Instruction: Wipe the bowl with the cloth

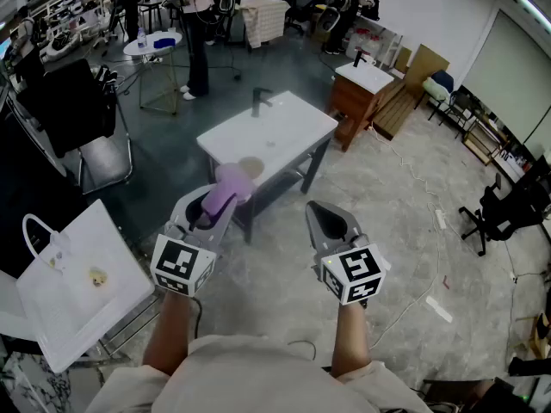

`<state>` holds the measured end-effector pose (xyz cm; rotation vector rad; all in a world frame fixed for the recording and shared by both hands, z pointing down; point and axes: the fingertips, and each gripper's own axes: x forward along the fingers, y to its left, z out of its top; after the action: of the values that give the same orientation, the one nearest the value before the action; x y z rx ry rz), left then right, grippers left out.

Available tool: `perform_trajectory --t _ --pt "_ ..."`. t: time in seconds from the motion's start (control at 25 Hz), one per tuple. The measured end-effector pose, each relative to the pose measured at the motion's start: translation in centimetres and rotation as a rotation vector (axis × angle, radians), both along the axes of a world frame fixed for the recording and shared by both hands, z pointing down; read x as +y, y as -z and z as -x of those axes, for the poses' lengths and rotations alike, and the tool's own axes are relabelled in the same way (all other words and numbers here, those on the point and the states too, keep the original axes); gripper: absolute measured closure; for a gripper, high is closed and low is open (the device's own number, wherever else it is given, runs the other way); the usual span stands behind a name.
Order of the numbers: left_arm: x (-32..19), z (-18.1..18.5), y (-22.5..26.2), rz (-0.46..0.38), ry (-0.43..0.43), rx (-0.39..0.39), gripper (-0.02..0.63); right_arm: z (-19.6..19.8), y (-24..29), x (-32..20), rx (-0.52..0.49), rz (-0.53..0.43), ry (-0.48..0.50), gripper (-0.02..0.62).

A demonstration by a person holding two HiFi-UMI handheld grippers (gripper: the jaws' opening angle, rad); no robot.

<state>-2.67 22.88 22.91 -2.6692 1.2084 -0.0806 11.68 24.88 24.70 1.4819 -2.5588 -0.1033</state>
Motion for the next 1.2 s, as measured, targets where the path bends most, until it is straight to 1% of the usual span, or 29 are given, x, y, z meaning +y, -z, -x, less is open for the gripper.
perform_trajectory --t 0.12,0.24,0.36,0.48,0.6,0.72,0.84,1.0,1.12,1.2 --pt "-0.1 -0.6 -0.6 -0.017 0.024 -0.042 0.491 -1.0 0.0 -0.2 -0.012 -0.005 0.007 0.592" --pt "-0.1 -1.8 -0.5 -0.019 0.022 -0.048 0.491 -1.7 0.3 -0.2 -0.029 -0.016 0.044 0.592" --pt "0.3 -3.1 -0.6 -0.021 0.019 -0.061 0.491 -2.5 0.0 -0.2 -0.004 -0.015 0.064 0.592" --pt "1.1 -4.1 -1.3 -0.011 0.026 -0.057 0.491 -3.5 -0.8 -0.1 0.01 0.0 0.065 0.592" --pt "2.0 -4.5 -2.6 0.017 0.039 -0.046 0.491 -4.4 -1.8 0.0 0.006 0.017 0.062 0.592" --pt "1.8 -4.9 -3.4 0.038 0.062 -0.042 0.489 -5.2 -2.6 -0.5 0.004 0.042 0.071 0.591" --pt "1.1 -5.2 -3.7 0.039 0.072 -0.045 0.489 -5.4 -3.2 -0.9 -0.012 0.063 0.09 0.592" --pt "-0.8 -5.1 -4.2 0.044 0.082 -0.05 0.489 -4.8 -3.4 -2.1 -0.048 0.074 0.129 0.592" --pt "-2.7 -5.5 -4.9 0.057 0.078 -0.046 0.489 -4.5 -4.3 -3.6 -0.056 0.107 0.163 0.592" --pt "-4.5 -5.2 -5.6 0.065 0.08 -0.042 0.489 -4.2 -4.9 -5.2 -0.06 0.121 0.164 0.592"
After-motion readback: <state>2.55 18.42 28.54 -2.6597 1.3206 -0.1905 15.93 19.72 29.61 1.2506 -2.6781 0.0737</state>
